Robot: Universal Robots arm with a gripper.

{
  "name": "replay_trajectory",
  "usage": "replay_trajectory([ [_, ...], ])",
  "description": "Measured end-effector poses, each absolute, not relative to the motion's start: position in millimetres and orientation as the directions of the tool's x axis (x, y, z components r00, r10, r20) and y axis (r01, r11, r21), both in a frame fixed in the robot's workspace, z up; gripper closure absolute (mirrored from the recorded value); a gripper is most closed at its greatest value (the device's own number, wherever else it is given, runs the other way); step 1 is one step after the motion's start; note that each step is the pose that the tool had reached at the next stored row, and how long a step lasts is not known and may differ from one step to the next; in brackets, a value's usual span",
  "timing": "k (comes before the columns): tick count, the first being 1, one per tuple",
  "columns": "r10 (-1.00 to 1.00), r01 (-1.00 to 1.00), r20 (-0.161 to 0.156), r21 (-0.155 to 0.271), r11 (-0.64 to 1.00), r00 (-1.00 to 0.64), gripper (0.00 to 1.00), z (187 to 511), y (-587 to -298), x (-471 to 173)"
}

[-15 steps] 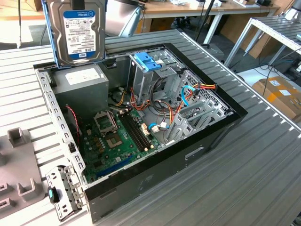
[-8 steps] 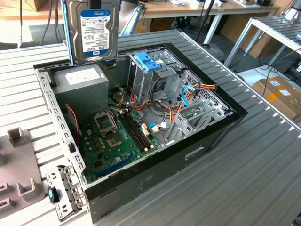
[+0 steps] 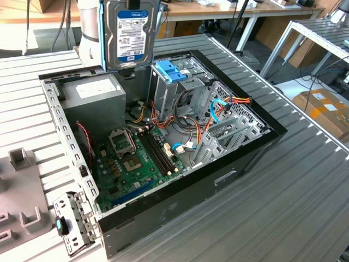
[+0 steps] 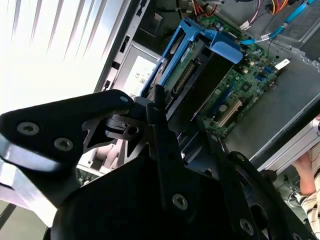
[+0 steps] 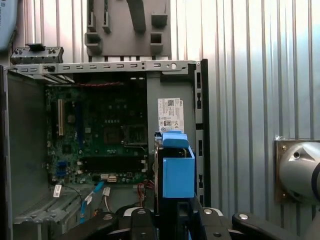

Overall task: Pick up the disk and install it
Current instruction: 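Pick up the disk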

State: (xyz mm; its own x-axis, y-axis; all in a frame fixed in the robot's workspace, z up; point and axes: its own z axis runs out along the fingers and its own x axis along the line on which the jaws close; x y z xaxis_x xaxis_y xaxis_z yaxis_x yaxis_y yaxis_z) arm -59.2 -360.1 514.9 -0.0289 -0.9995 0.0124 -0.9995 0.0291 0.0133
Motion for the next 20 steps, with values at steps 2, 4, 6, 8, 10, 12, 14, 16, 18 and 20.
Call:
replay_trajectory([
  [2, -1.000, -0.999, 0.012, 0.013, 0.029, -0.029, 0.65, 515, -360, -48],
  [4, -1.000, -1.000, 0.012, 0.013, 0.028, -0.028, 0.65, 515, -360, -35],
  [6, -1.000, -1.000, 0.012, 0.013, 0.028, -0.028, 0.65, 515, -360, -16],
  [8, -1.000, -1.000, 0.012, 0.013, 0.028, -0.028, 0.65, 515, -360, -6],
  [10, -1.000, -1.000, 0.012, 0.013, 0.027, -0.027, 0.65, 515, -360, 11],
  [12, -1.000, -1.000, 0.012, 0.013, 0.027, -0.027, 0.65, 515, -360, 21],
  [14, -1.000, -1.000, 0.012, 0.013, 0.026, -0.026, 0.65, 515, -360, 28],
  [16, -1.000, -1.000, 0.012, 0.013, 0.024, -0.024, 0.65, 515, -360, 30],
  [18, -1.000, -1.000, 0.002, 0.013, 0.023, -0.023, 0.65, 515, -360, 30],
  [20, -1.000, -1.000, -0.004, 0.014, 0.023, -0.023, 0.65, 515, -360, 31],
])
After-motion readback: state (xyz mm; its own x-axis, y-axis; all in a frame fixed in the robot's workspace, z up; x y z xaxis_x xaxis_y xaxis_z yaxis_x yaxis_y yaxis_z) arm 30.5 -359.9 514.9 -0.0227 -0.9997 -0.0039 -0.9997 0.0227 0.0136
